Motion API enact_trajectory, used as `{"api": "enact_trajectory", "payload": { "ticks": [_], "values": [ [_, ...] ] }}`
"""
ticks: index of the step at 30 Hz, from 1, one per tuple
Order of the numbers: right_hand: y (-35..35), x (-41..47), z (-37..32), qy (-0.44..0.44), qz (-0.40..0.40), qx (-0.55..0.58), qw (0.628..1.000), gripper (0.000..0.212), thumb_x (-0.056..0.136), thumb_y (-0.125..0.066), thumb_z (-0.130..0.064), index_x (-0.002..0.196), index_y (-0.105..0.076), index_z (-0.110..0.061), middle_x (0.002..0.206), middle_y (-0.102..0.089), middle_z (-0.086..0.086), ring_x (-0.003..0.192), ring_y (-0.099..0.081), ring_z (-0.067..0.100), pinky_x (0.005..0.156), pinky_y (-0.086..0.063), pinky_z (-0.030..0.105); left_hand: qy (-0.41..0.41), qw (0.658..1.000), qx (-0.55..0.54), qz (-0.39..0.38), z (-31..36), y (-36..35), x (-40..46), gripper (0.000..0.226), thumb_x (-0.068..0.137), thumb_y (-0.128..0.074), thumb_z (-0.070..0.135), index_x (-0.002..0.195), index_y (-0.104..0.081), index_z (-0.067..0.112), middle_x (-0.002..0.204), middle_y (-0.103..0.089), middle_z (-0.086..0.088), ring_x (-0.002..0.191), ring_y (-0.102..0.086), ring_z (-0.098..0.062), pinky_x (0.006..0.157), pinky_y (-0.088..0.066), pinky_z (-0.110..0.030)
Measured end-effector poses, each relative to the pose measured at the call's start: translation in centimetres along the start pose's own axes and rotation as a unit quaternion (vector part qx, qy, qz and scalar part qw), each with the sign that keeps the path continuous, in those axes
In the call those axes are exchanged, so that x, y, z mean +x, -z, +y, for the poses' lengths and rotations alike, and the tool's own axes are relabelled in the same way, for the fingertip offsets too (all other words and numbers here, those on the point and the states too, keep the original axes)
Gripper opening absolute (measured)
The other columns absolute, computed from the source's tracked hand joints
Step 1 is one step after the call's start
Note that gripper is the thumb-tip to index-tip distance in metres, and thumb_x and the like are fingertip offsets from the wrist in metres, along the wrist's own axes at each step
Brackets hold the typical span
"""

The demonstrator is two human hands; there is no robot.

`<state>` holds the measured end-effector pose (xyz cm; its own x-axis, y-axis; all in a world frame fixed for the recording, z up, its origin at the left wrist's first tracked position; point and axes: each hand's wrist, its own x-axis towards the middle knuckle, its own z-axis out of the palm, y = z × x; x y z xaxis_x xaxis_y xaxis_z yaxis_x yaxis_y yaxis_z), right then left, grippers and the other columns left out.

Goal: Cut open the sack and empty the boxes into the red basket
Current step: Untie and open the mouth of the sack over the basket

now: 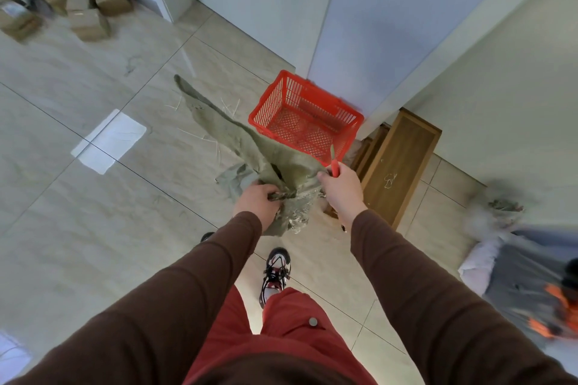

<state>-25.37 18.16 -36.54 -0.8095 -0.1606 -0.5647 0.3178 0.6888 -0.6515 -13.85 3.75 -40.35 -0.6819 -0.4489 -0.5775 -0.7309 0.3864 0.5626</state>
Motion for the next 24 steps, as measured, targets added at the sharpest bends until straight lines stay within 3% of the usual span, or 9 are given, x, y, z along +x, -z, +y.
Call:
{"api": "enact_trajectory", "payload": {
  "ticks": [2,4,5,7,9,11,15,19,24],
  "values": [
    [1.2,-0.8,-0.9,0.037,0.023,-0.05,0.998,0.033,0.091,-0.07,-0.051,0.108,-0.052,-0.029,0.097,-0.061,-0.015,0.083,-0.064,0.011,0.066,-0.048,0.029,0.004,1.0,-0.012,-0.004,0.0,-0.3,0.2,0.025,0.086,-0.062,0.016,0.072,-0.066,0.036,0.081,-0.069,0.004,0.079,-0.068,-0.025,0.074,-0.055,-0.03],
    [2.1,-1.9,-2.5,0.081,0.028,-0.071,0.994,0.053,0.087,-0.061,-0.072,0.116,-0.045,-0.031,0.101,-0.059,-0.016,0.081,-0.064,0.004,0.064,-0.051,0.028,0.011,1.0,-0.021,-0.001,0.2,-0.4,0.2,0.027,0.087,-0.062,0.018,0.068,-0.062,0.037,0.066,-0.064,0.012,0.068,-0.065,-0.02,0.064,-0.05,-0.024],
    [2.2,-2.5,-3.3,0.103,0.005,-0.061,0.993,0.049,0.092,-0.053,-0.073,0.115,-0.044,-0.03,0.098,-0.059,-0.013,0.073,-0.063,0.003,0.059,-0.05,0.026,0.013,1.0,-0.023,0.0,0.4,-0.4,0.2,0.024,0.087,-0.061,0.018,0.072,-0.063,0.037,0.066,-0.065,0.011,0.068,-0.064,-0.019,0.064,-0.049,-0.024],
    [1.9,-3.5,-4.4,0.147,-0.074,-0.059,0.985,0.025,0.105,-0.043,-0.051,0.11,-0.045,-0.027,0.087,-0.057,-0.006,0.058,-0.054,0.003,0.049,-0.043,0.024,0.005,1.0,-0.023,-0.001,0.9,-0.6,0.2,0.018,0.088,-0.062,0.019,0.08,-0.068,0.034,0.074,-0.069,0.006,0.071,-0.065,-0.019,0.068,-0.053,-0.026],
    [1.3,-4.4,-5.0,0.178,-0.154,-0.151,0.96,0.007,0.108,-0.042,-0.026,0.111,-0.046,-0.022,0.083,-0.056,-0.001,0.056,-0.051,0.01,0.051,-0.043,0.031,-0.002,1.0,-0.027,0.0,1.1,-0.9,0.3,0.013,0.089,-0.062,0.021,0.086,-0.072,0.03,0.08,-0.072,0.002,0.075,-0.065,-0.02,0.072,-0.055,-0.029],
    [1.0,-4.8,-4.8,0.164,-0.217,-0.269,0.924,0.012,0.105,-0.043,-0.014,0.115,-0.05,-0.015,0.084,-0.056,0.001,0.067,-0.056,0.02,0.061,-0.05,0.041,0.002,0.999,-0.042,0.001,1.0,-1.2,0.3,0.011,0.09,-0.062,0.023,0.088,-0.073,0.025,0.081,-0.073,0.001,0.076,-0.066,-0.022,0.072,-0.056,-0.032],
    [1.7,-4.2,-2.4,0.129,-0.213,-0.416,0.874,0.019,0.103,-0.044,-0.004,0.116,-0.057,-0.01,0.096,-0.059,0.006,0.083,-0.057,0.028,0.066,-0.04,0.032,0.025,0.993,-0.111,0.009,0.4,-1.4,0.3,0.016,0.09,-0.065,0.03,0.095,-0.076,0.02,0.084,-0.075,-0.002,0.084,-0.07,-0.027,0.08,-0.058,-0.037],
    [1.9,-4.3,-1.2,0.122,-0.215,-0.468,0.848,0.03,0.099,-0.045,0.001,0.114,-0.067,-0.012,0.095,-0.065,0.005,0.084,-0.061,0.026,0.069,-0.045,0.033,0.029,0.994,-0.106,0.003,0.1,-1.7,0.2,0.03,0.091,-0.066,0.033,0.115,-0.075,0.017,0.105,-0.076,-0.006,0.097,-0.07,-0.026,0.092,-0.056,-0.038],
    [1.1,-3.9,-1.5,0.105,-0.216,-0.503,0.83,0.03,0.098,-0.047,0.0,0.112,-0.072,-0.007,0.085,-0.061,0.004,0.081,-0.061,0.028,0.069,-0.05,0.035,0.022,0.995,-0.093,0.018,0.2,-2.2,-0.2,0.032,0.09,-0.065,0.032,0.119,-0.073,0.02,0.111,-0.076,-0.005,0.095,-0.068,-0.024,0.088,-0.055,-0.033]
  ]
}}
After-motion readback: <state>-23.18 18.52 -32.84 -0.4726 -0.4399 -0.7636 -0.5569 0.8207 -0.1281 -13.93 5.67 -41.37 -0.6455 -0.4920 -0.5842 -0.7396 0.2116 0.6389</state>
